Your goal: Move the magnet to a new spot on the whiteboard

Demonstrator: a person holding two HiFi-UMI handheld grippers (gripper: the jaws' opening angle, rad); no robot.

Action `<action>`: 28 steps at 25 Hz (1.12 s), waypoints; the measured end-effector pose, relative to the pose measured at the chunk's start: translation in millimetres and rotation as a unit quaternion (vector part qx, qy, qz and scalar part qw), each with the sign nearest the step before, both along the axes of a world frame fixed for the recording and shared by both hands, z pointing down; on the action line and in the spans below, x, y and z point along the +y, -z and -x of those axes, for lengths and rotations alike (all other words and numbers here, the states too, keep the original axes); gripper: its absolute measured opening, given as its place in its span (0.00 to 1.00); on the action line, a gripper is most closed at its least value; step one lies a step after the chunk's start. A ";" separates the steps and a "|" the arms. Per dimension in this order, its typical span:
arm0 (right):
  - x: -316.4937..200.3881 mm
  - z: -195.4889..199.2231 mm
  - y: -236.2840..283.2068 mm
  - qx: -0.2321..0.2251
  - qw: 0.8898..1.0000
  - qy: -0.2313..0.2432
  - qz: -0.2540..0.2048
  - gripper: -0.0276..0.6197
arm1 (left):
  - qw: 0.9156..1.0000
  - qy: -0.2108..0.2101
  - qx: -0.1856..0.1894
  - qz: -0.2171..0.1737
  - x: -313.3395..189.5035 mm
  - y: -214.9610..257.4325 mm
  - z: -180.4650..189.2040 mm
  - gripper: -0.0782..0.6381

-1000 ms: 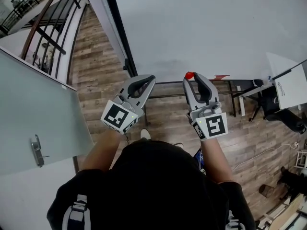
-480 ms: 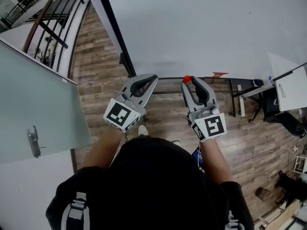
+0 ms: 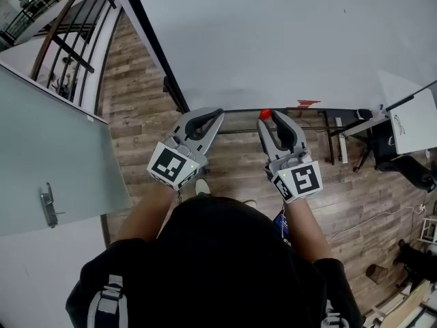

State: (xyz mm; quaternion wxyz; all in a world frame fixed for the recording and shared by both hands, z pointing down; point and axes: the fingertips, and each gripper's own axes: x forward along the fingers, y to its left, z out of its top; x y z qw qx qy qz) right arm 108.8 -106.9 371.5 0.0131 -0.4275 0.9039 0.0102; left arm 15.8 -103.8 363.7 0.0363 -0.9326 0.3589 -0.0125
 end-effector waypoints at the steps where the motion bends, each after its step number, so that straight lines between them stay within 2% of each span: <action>1: 0.6 -2.4 -0.2 0.000 1.000 -0.001 0.000 0.22 | 1.000 0.000 -0.001 0.000 0.6 -0.4 -2.0 0.12; 17: -5.6 -22.2 2.9 0.006 1.000 -0.002 -0.005 0.22 | 1.000 0.005 0.001 0.003 -4.7 -1.4 -17.6 0.12; 28: -24.3 10.8 1.6 0.012 1.000 -0.024 -0.001 0.22 | 1.000 -0.022 0.009 0.003 -25.3 -1.0 10.2 0.12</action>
